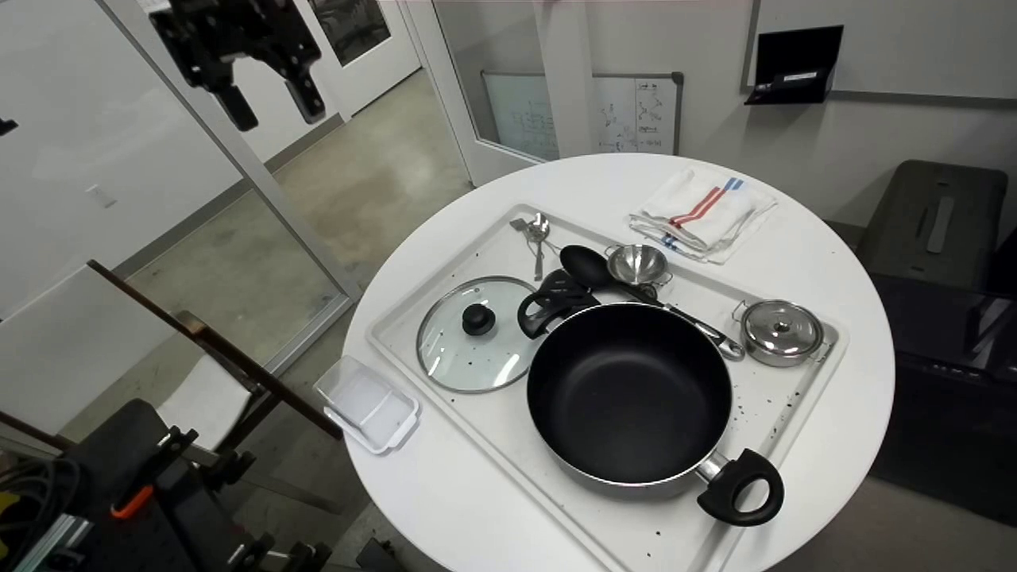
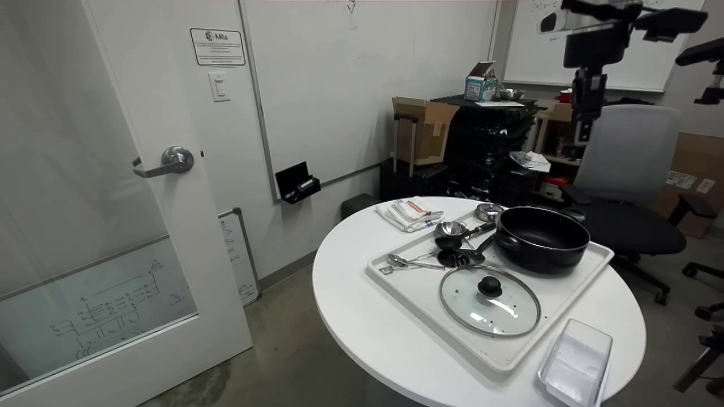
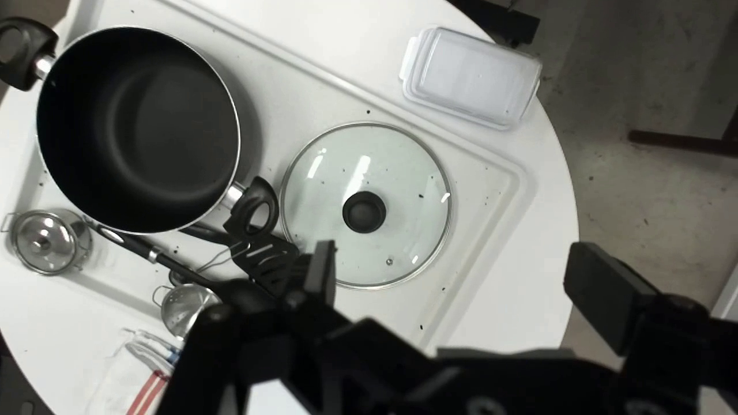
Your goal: Put the lid on the black pot
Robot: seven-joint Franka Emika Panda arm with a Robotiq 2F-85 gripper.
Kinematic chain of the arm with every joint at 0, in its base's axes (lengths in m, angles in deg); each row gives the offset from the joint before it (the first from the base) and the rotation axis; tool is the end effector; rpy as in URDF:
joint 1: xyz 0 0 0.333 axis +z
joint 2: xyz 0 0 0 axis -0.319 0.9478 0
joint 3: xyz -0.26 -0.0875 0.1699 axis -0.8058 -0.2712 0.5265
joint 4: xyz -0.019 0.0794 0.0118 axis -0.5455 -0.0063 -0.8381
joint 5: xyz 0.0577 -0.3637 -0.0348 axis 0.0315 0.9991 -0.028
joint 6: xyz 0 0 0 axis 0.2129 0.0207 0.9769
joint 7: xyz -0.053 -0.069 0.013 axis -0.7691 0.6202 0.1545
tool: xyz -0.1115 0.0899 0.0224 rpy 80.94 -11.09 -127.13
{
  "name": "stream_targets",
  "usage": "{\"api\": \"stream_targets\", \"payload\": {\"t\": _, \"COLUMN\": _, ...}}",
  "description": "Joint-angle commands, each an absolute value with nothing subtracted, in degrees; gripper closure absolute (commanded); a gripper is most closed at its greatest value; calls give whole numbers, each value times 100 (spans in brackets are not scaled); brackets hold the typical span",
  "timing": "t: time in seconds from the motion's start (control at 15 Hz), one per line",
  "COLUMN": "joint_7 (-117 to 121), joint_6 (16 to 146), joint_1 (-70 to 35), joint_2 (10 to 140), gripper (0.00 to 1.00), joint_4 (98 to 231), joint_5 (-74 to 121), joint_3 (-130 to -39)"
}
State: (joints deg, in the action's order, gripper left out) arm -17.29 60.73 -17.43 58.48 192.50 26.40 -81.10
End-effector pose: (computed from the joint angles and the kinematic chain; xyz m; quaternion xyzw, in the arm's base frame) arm 0.5073 -0.0058 0.3876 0.9856 0.1534 -0.0605 0.0363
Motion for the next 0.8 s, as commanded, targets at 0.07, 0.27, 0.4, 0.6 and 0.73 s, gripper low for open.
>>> {"api": "stream_targets", "payload": {"t": 0.07, "joint_7": -1694, "joint_6": 6701, "joint_1": -1785, "joint_2": 6843, "gripper": 0, "joint_4": 18826, "joint_5": 2434, "joint_3": -8029}}
{"api": "stream_targets", "payload": {"t": 0.27, "joint_7": -1601, "joint_6": 7022, "joint_1": -1808, "joint_2": 7431, "gripper": 0, "joint_4": 18626, "joint_5": 2510, "joint_3": -8022}}
{"api": "stream_targets", "payload": {"t": 0.4, "joint_7": -1507, "joint_6": 7169, "joint_1": -1812, "joint_2": 7828, "gripper": 0, "joint_4": 18469, "joint_5": 2625, "joint_3": -8043}}
{"api": "stream_targets", "payload": {"t": 0.6, "joint_7": -1423, "joint_6": 7199, "joint_1": -1844, "joint_2": 8383, "gripper": 0, "joint_4": 18153, "joint_5": 2667, "joint_3": -8065}}
{"api": "stream_targets", "payload": {"t": 0.73, "joint_7": -1397, "joint_6": 7179, "joint_1": -1877, "joint_2": 8676, "gripper": 0, "joint_4": 17955, "joint_5": 2646, "joint_3": -8068}}
